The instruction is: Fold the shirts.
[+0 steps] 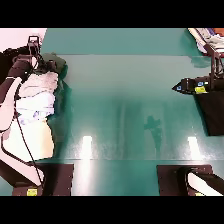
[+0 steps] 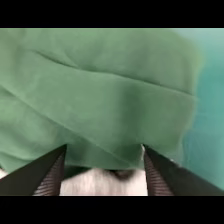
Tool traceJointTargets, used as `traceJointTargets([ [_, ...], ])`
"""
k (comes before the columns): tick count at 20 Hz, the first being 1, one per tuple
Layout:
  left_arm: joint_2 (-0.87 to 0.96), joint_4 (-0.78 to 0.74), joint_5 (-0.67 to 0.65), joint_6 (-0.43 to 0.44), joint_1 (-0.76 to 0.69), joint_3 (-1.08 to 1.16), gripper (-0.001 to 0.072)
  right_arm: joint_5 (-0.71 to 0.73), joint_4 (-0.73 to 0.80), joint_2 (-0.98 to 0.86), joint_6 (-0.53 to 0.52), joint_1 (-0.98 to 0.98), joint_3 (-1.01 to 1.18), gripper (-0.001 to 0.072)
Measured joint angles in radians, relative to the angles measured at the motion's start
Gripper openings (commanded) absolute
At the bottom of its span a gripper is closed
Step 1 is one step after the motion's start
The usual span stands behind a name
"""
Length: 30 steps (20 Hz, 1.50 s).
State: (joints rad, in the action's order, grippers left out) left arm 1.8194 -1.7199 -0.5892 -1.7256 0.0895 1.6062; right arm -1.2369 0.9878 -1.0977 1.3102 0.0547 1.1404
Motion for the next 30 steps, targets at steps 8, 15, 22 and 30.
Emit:
traceJointTargets([
  [8, 0.037, 0.002, -0.138, -0.003, 0.012, 0.173, 0.0021, 0.013, -0.002, 0.0, 0.015, 0.0, -0.013, 0.0018],
  [15, -0.26, 0.027, -0.354, 0.049, -0.048, 0.372, 0.002, 0.031, 0.0, 0.0, 0.016, 0.0, 0.173, 0.0018],
  [22, -0.55, 0.027, -0.65, 0.071, -0.327, 0.381, 0.002, 0.053, 0.006, 0.0, -0.003, 0.0, 0.391, 0.0018],
  [30, -0.515, 0.056, -0.639, 0.019, -0.754, 0.092, 0.0606, 0.003, 0.008, 0.0, -0.01, 0.0, 0.444, 0.0018],
])
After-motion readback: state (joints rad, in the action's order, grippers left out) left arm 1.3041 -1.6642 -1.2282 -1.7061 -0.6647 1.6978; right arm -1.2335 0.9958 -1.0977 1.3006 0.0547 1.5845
